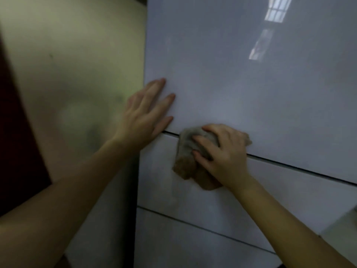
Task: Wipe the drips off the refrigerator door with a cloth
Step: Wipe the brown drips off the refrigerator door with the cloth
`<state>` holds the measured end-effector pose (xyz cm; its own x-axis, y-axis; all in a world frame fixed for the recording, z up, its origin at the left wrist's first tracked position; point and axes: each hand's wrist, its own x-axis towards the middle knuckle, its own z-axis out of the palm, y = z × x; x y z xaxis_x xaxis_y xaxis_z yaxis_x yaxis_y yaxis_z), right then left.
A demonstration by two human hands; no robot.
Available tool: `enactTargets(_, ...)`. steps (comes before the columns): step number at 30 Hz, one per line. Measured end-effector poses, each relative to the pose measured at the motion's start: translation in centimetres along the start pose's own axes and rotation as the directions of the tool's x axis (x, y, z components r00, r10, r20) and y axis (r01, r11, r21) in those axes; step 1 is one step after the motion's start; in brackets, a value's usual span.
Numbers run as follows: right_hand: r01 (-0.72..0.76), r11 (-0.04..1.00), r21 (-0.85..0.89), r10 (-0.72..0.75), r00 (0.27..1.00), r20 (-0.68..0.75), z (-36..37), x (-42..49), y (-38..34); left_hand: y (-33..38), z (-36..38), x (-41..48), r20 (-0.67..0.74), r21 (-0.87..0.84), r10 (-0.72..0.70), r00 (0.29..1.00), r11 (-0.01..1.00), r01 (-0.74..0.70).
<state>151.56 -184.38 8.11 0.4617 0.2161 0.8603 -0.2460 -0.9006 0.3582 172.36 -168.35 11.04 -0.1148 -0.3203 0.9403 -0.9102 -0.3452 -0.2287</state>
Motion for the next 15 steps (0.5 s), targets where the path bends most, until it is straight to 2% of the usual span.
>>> enactTargets(6, 0.063, 0.997, 0.044, -0.064, 0.997, 0.034, 3.2, 4.6, -4.4, -0.1, -0.7, 0.3, 0.053, -0.024, -0.016, 0.998, 1.000, 0.017)
enactTargets(10, 0.084, 0.995, 0.057, -0.087, 0.994, 0.060, 1.2, 4.0, -2.0, 0.1, -1.5, 0.8, 0.087, -0.073, -0.044, 0.995, 0.996, 0.050)
enactTargets(15, 0.038, 0.999, 0.031, -0.040, 0.998, 0.057, -3.6, 6.5, 2.8, 0.8, -3.1, 4.1, 0.114, -0.092, -0.066, 0.991, 0.993, 0.076)
